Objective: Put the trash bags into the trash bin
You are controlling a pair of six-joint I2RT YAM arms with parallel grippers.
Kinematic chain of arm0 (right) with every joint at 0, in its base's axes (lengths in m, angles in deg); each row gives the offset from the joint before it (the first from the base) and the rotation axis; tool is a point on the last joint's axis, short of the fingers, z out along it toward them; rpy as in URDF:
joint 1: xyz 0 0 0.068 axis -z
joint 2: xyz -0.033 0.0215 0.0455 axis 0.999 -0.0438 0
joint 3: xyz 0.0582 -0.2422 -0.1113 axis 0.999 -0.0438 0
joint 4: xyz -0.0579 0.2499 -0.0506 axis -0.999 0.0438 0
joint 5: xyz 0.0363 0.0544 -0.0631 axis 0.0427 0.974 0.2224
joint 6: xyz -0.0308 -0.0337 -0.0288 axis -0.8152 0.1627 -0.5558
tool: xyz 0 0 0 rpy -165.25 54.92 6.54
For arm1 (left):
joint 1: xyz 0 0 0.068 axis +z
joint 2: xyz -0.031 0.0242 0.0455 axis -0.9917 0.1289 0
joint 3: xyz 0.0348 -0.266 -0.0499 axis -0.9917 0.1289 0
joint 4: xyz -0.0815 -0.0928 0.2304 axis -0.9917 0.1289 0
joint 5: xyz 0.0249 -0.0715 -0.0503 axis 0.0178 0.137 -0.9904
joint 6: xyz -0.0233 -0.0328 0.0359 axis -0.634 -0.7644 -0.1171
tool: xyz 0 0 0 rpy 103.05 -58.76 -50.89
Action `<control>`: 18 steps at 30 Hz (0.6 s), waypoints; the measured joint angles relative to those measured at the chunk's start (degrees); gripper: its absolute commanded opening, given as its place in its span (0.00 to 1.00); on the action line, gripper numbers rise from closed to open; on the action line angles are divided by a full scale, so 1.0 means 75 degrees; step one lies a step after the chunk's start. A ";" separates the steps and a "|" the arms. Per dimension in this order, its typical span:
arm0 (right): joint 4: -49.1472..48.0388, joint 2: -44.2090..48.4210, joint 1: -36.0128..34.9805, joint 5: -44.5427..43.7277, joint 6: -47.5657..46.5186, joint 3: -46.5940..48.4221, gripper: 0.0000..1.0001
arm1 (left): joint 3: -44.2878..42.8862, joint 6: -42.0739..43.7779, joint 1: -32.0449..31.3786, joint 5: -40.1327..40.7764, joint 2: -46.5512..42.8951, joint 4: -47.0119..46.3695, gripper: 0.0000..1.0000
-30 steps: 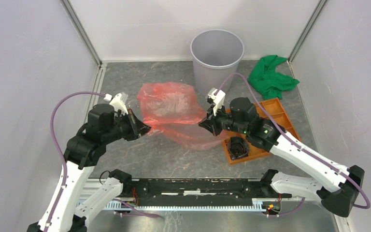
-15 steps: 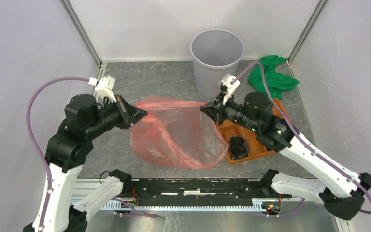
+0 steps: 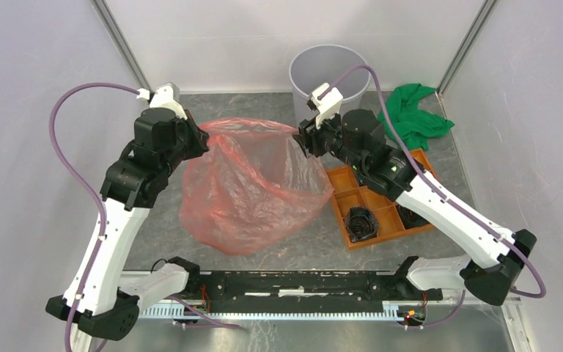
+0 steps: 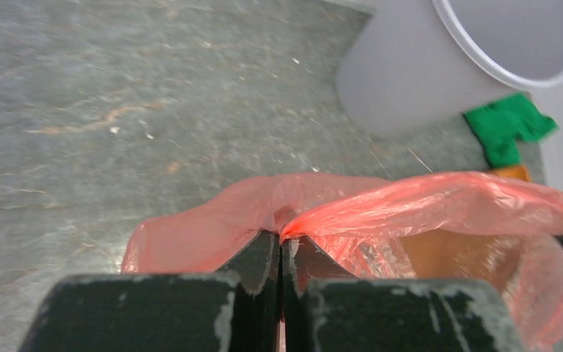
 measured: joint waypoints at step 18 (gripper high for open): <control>-0.0423 -0.0842 0.3459 0.0641 0.0828 0.0933 0.98 | 0.1597 0.0256 0.0006 0.1851 0.0152 -0.1276 0.02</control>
